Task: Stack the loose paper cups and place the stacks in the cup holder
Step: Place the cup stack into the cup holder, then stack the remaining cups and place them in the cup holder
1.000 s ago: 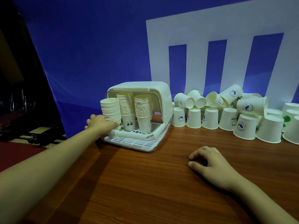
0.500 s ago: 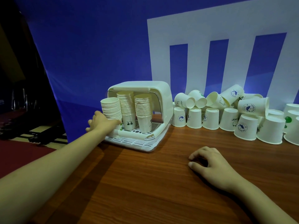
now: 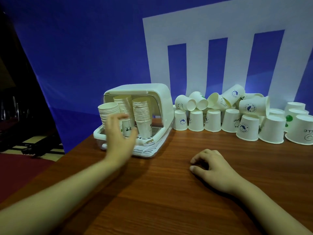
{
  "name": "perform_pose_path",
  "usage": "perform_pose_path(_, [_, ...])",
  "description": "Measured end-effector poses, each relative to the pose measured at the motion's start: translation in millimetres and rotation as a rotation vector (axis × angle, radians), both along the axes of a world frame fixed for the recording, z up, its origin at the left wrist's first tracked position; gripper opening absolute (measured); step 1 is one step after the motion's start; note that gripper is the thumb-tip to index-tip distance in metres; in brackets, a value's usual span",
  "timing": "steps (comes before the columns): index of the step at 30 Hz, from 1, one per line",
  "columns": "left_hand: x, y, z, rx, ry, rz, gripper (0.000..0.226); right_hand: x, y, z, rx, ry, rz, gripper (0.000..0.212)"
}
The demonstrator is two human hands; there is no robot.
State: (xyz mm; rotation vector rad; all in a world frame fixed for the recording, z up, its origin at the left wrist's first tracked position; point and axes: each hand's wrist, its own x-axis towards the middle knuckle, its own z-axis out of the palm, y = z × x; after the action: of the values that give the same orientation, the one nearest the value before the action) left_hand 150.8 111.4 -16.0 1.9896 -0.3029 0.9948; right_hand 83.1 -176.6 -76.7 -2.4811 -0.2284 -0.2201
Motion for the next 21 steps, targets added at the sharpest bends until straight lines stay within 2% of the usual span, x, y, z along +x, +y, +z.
perform_pose_path(3, [-27,-60,-21,0.227,0.084,-0.329,0.019,-2,1,2,0.07,-0.002,-0.02,0.007])
perform_pose_path(5, [-22,-103,-30,0.388,0.223,-0.418,0.027,-5,-1,4,0.222,-0.036,-0.062,0.003])
perform_pose_path(7, [-3,-139,-33,0.448,0.331,-0.377,0.038,-8,-5,6,0.377,-0.076,-0.13,0.005])
perform_pose_path(9, [20,-166,-29,0.43,0.345,-0.3,0.042,-10,-8,7,0.483,-0.098,-0.2,0.008])
perform_pose_path(11, [42,-185,-22,0.462,0.281,-0.233,0.044,-9,-12,6,0.577,-0.102,-0.248,0.01])
perform_pose_path(14, [72,-204,-16,0.739,0.146,-0.15,0.061,-7,-13,5,0.713,-0.084,-0.275,0.014])
perform_pose_path(16, [87,-213,-16,0.949,0.164,-0.121,0.077,-3,-14,0,0.712,-0.098,-0.283,0.015])
perform_pose_path(18, [90,-219,-18,1.073,0.195,-0.08,0.086,0,-16,-2,0.671,-0.114,-0.285,0.014])
perform_pose_path(19, [88,-220,-18,1.11,0.164,-0.029,0.086,1,-17,-3,0.655,-0.123,-0.287,0.014])
perform_pose_path(21, [78,-219,-13,1.125,0.049,0.082,0.071,2,-16,-3,0.661,-0.132,-0.292,0.014])
